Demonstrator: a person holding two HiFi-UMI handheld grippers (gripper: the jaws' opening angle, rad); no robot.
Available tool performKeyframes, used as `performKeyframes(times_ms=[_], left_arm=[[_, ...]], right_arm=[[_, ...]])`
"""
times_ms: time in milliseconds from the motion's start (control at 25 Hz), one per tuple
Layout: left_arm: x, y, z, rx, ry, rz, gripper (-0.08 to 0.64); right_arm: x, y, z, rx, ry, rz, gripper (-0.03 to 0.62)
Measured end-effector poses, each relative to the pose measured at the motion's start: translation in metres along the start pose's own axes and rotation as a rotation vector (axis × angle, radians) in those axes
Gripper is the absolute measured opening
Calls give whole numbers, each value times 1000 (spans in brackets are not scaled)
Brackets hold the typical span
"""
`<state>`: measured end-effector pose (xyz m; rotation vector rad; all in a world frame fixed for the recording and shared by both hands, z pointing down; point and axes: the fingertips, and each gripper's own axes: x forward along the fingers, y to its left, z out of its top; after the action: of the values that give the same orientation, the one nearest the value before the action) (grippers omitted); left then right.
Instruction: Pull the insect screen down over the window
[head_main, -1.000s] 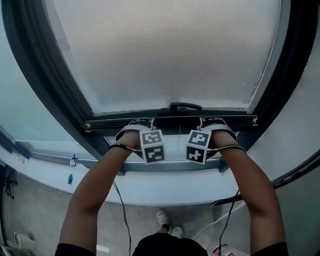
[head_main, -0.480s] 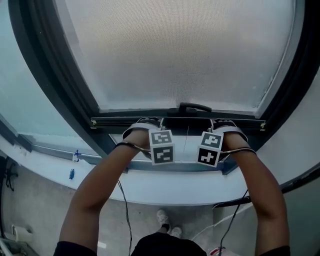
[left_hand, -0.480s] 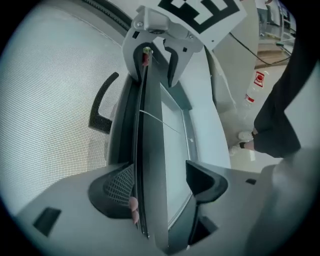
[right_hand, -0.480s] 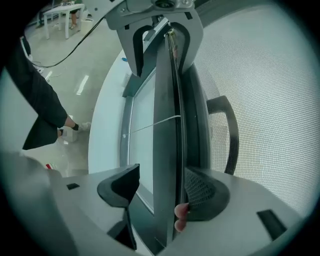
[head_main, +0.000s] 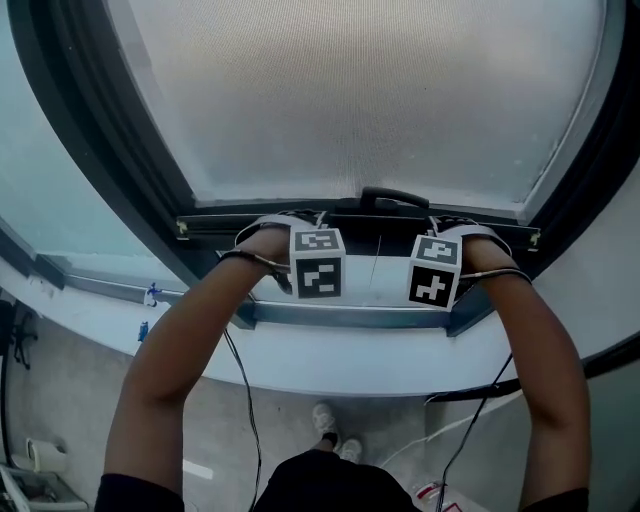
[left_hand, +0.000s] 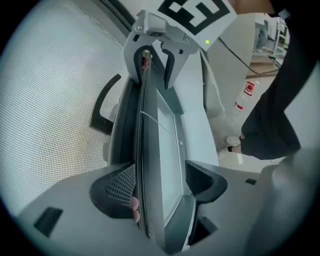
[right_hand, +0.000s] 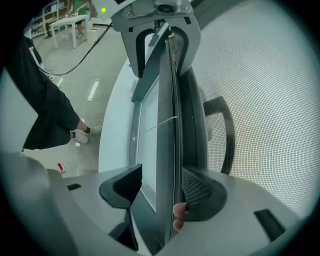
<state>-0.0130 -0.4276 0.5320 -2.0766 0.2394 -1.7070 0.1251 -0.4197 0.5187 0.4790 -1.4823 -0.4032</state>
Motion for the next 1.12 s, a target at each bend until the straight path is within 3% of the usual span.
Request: performKeyframes(times_ms=[280,600,840,1120], left_arm=[[10,4,-2,17,27,79,314],[15,-2,-1,-9,10,67,314],[21,4,-4,23,47,174,313],[21,6,-2,4,36,150,313]], right_arm=[[9,-1,-1,-4,18,-40,258],[13,4,-1,-6,14,-29,249],[17,1,0,-4,25,-89,249],[18,-1,-1,-5,28,-103,245]])
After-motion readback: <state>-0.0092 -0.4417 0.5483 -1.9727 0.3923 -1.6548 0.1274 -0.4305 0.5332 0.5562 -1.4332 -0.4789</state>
